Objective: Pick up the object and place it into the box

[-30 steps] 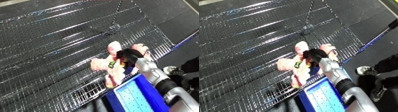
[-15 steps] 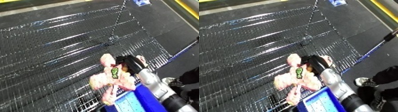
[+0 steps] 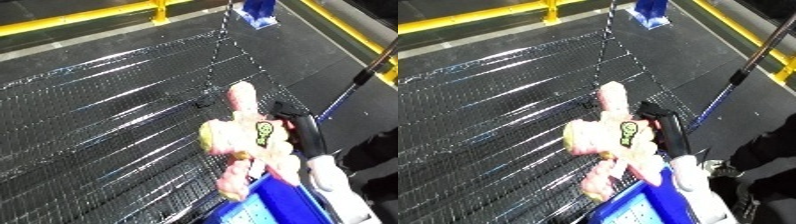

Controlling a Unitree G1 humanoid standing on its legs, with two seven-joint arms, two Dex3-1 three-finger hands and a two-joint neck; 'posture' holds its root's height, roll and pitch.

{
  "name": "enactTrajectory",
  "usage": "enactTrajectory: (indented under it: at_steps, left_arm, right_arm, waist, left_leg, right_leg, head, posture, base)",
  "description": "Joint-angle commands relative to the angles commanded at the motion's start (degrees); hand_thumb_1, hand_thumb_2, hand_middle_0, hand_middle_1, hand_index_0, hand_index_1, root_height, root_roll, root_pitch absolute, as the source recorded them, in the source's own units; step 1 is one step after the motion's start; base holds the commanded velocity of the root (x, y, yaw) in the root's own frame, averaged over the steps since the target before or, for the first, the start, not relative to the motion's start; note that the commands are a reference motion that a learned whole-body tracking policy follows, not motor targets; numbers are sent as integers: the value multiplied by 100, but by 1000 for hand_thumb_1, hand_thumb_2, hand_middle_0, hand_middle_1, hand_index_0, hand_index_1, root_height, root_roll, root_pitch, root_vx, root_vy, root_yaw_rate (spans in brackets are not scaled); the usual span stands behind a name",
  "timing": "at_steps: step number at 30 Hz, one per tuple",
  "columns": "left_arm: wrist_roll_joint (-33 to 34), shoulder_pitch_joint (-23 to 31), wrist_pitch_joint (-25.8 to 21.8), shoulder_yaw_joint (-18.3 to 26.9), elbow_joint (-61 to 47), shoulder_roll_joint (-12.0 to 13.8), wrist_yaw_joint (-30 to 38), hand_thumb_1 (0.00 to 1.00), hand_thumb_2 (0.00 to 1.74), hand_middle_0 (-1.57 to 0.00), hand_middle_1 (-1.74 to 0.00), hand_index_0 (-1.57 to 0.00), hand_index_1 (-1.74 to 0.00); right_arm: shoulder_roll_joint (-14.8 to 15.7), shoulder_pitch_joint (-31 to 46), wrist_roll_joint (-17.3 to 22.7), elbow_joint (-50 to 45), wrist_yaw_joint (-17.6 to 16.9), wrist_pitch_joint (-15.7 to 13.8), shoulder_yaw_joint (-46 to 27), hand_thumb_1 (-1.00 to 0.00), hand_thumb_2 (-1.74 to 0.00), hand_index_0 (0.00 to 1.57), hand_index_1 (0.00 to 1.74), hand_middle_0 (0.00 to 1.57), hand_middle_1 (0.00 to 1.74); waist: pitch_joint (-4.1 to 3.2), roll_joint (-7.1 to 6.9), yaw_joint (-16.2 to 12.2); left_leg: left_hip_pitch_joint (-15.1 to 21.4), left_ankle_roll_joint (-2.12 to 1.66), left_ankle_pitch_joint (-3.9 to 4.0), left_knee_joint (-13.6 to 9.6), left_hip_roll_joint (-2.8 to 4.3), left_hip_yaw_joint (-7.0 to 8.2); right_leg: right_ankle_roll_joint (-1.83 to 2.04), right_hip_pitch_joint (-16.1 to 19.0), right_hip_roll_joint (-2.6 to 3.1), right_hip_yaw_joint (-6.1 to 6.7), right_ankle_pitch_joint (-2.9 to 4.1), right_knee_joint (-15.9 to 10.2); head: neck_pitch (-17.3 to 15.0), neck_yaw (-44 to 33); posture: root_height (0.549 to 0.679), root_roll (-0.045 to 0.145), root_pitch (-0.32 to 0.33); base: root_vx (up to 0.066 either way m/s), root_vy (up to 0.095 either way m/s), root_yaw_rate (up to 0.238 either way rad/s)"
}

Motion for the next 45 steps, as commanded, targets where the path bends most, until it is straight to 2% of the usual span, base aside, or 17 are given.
enactTrajectory:
  at_steps: [5,8,10,14,17,20,25,30,34,40,45]
  left_arm:
    - [50,-28,-8,81,-45,-33,33,1000,1740,-1570,-1740,-1570,-1740]
    - [102,-13,0,90,-8,-95,64,1000,1740,-1570,-1740,-1570,-1740]
    - [135,11,13,83,25,-148,73,1000,1740,-1570,-1740,-1570,-1740]
    - [109,73,19,60,48,-223,53,1000,1740,-1570,-1740,-1570,-1740]
    - [76,88,14,24,53,-250,32,1000,1740,-1570,-1740,-1570,-1740]
    - [54,93,21,-25,68,-269,3,1000,1740,-1570,-1740,-1570,-1740]
    - [39,120,9,-58,125,-299,2,1000,1740,-1570,-1740,-1570,-1740]
    - [48,146,-13,-67,144,-310,10,1000,1740,-1570,-1740,-1570,-1740]
    - [60,165,-23,-76,178,-297,31,1000,1740,-1570,-1740,-1570,-1740]
    - [119,181,-13,-63,214,-276,51,1000,1740,-1570,-1740,-1570,-1740]
    - [164,194,-12,-38,176,-247,41,1000,1740,-1570,-1740,-1570,-1740]
  right_arm:
    - [359,414,77,-196,-229,-140,-520,-1000,-1740,1570,1740,1570,1740]
    - [594,618,243,-102,-371,-224,-769,-1000,-1740,1570,1740,1570,1740]
    - [732,776,323,-13,-458,-273,-962,-1000,-1740,1570,1740,1570,1740]
    - [885,937,499,60,-559,-373,-1249,-1000,-1740,1570,1740,1570,1740]
    - [951,974,759,222,-598,-461,-1383,-1000,-1740,1570,1740,1570,1740]
    - [995,998,1083,478,-566,-539,-1471,-1000,-1740,1570,1740,1570,1740]
    - [1053,994,1538,950,-548,-624,-1571,-750,-1305,1178,1305,1178,1305]
    - [1126,1006,1729,1168,-543,-701,-1662,-500,-870,785,870,785,870]
    - [1174,991,2058,1382,-520,-783,-1727,-300,-522,471,522,471,522]
    - [1160,990,2192,1505,-444,-824,-1765,0,0,0,0,0,0]
    - [1229,982,2321,1508,-373,-875,-1717,0,0,0,0,0,0]
  waist:
    - [-10,57,-154]
    - [-66,99,-248]
    - [-104,127,-325]
    - [-144,178,-426]
    - [-180,230,-481]
    - [-209,282,-547]
    - [-255,365,-652]
    - [-287,408,-716]
    - [-337,397,-731]
    - [-364,363,-726]
    - [-388,350,-704]
  left_leg:
    - [-6,21,-39,67,-20,51]
    - [71,29,-76,66,-24,103]
    - [147,30,-103,62,-26,139]
    - [231,22,-128,59,-31,180]
    - [270,17,-134,44,-37,213]
    - [323,13,-135,10,-48,251]
    - [396,17,-146,-41,-66,319]
    - [402,20,-152,-54,-76,348]
    - [397,16,-144,-98,-65,358]
    - [377,12,-130,-118,-49,358]
    - [371,10,-107,-164,-39,360]
  right_leg:
    - [-12,-42,-5,64,3,37]
    - [-12,3,-10,99,-4,12]
    - [-15,60,-16,118,-14,-16]
    - [-21,122,-25,142,-18,-55]
    - [-21,142,-30,168,-14,-90]
    - [-22,164,-32,192,-10,-127]
    - [-26,188,-22,237,0,-198]
    - [-34,204,-8,256,0,-247]
    - [-33,222,11,247,15,-308]
    - [-28,223,31,240,32,-356]
    - [-14,223,45,237,43,-397]
  head:
    - [-129,-13]
    - [-385,182]
    - [-431,261]
    - [-477,482]
    - [-577,547]
    - [-520,661]
    - [-512,853]
    - [-574,1058]
    - [-811,1222]
    - [-917,1360]
    - [-941,1253]
  posture:
    - [643,62,-126]
    - [643,64,-130]
    - [644,67,-136]
    - [645,71,-142]
    - [645,74,-142]
    - [646,77,-141]
    - [648,81,-137]
    - [650,83,-131]
    - [651,82,-125]
    - [652,81,-120]
    - [653,80,-116]
  base:
    - [-24,36,-70]
    - [13,48,-121]
    - [27,52,-138]
    - [18,29,-96]
    - [10,33,-98]
    - [11,36,-103]
    - [5,33,-100]
    - [2,11,-33]
    - [2,-3,-17]
    - [-6,-8,-6]
    - [-1,-6,1]
